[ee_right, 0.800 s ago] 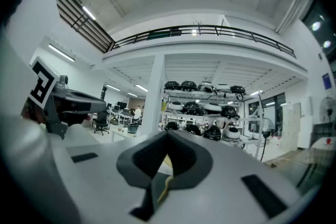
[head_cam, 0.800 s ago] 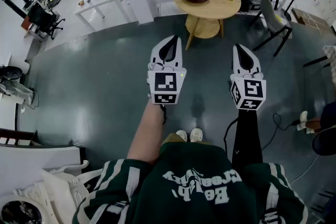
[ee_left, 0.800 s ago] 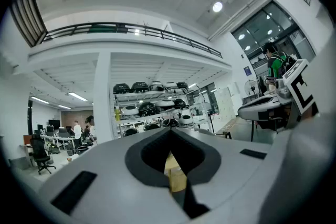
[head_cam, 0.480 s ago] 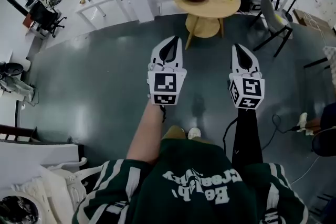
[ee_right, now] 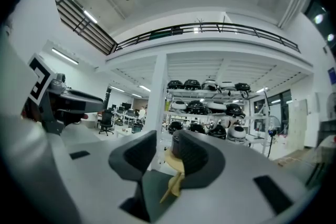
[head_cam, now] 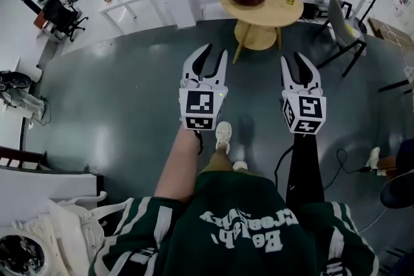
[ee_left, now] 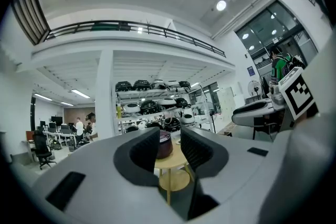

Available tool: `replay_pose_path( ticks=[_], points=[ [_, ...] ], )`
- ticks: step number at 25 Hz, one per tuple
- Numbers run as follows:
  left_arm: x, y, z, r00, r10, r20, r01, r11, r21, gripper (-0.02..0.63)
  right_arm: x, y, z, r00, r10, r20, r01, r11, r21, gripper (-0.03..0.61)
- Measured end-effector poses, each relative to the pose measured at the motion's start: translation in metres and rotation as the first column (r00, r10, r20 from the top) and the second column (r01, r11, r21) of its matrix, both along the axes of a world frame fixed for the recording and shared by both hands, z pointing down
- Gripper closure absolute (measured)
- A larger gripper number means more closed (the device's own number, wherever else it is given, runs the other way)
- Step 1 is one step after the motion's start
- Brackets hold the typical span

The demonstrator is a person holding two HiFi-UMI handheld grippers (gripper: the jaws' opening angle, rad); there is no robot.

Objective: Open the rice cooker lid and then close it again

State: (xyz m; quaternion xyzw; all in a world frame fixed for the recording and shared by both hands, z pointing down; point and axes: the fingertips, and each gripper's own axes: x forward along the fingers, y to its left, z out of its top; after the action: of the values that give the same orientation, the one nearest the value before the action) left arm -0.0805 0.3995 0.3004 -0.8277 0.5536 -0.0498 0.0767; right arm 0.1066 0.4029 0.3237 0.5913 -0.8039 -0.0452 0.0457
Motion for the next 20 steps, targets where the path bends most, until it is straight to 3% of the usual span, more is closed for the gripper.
replay_pose_path(
  ticks=[10, 20],
  points=[
    [0.002, -0.069, 0.002, 0.999, 0.037, 0.006, -0.037, 0.999, -0.005, 0.48, -0.009, -0.061, 0.006, 0.999, -0.003, -0.047, 0.003, 1.0, -0.002, 0.423],
    [-0.003, -0.186, -0.006, 0.995, 0.096, -0.01, -0.096, 0.995, 0.004, 0.453, -0.023, -0.175, 0.001, 0.998, 0.021, -0.06, -0.022, 1.0, -0.004, 0.42]
  ],
)
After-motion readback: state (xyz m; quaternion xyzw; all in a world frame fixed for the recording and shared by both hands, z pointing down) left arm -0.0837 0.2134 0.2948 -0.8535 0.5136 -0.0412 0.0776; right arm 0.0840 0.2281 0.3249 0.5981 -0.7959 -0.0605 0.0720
